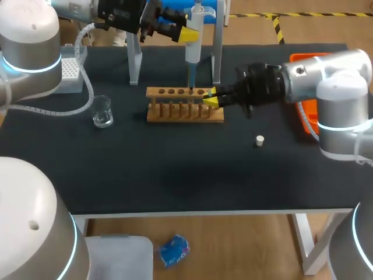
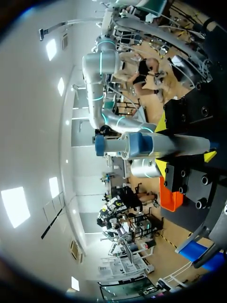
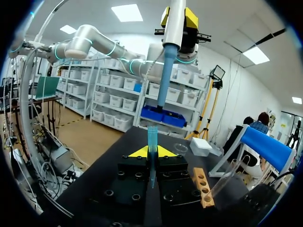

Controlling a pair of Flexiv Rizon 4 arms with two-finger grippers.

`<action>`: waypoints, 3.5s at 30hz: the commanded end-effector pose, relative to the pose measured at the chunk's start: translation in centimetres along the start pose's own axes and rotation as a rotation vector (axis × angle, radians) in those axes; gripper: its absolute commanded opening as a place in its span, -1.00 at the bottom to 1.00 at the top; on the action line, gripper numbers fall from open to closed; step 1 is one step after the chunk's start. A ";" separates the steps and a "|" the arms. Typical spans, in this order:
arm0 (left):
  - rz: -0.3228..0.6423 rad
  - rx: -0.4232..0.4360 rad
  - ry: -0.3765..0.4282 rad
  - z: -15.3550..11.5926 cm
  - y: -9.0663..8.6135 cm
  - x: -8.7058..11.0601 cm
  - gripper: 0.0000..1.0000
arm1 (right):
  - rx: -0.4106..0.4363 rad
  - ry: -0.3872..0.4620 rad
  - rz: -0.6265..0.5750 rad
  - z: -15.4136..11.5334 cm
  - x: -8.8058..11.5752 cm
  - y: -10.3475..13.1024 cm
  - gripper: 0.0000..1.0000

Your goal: Invert the test tube, pick up the pipette, mount the tip to pipette, aspirate from beaker and dispense into the tube, eject the tip, return the pipette, and cap with the stopper.

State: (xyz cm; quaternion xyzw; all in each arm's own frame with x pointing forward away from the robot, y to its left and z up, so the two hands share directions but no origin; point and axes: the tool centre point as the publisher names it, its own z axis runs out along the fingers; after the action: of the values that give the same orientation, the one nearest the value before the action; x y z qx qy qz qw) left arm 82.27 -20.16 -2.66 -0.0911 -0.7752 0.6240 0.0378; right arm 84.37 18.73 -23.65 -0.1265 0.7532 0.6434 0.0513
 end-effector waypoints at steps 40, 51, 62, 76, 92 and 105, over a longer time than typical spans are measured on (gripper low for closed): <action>0.000 -0.001 -0.001 0.0 -0.1 0.0 -1.00 | -0.075 -0.022 -0.094 4.1 -1.7 1.2 -1.00; 0.000 -0.001 -0.001 0.0 -0.1 0.0 -1.00 | -0.082 -0.017 -0.093 4.2 -1.5 1.2 -1.00; 0.000 -0.001 -0.001 0.0 -0.1 0.0 -1.00 | -0.098 -0.010 -0.079 4.2 -1.2 1.3 -1.00; 0.000 -0.001 -0.001 0.0 -0.1 0.0 -1.00 | -0.169 0.026 0.081 4.3 -0.9 1.6 -1.00; 0.000 -0.001 -0.001 0.0 -0.1 0.0 -1.00 | -0.189 0.070 0.212 4.4 -0.5 3.0 -1.00; 0.000 -0.001 -0.001 0.0 -0.1 0.0 -1.00 | -0.230 0.056 0.224 3.9 -0.6 3.6 -1.00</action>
State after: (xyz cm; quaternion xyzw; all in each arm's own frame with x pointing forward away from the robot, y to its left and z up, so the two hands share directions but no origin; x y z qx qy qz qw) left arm 82.24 -20.25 -1.89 -0.0910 -0.7754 0.6237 0.0372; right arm 83.81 23.39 -21.43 -0.0631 0.6836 0.7247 -0.0593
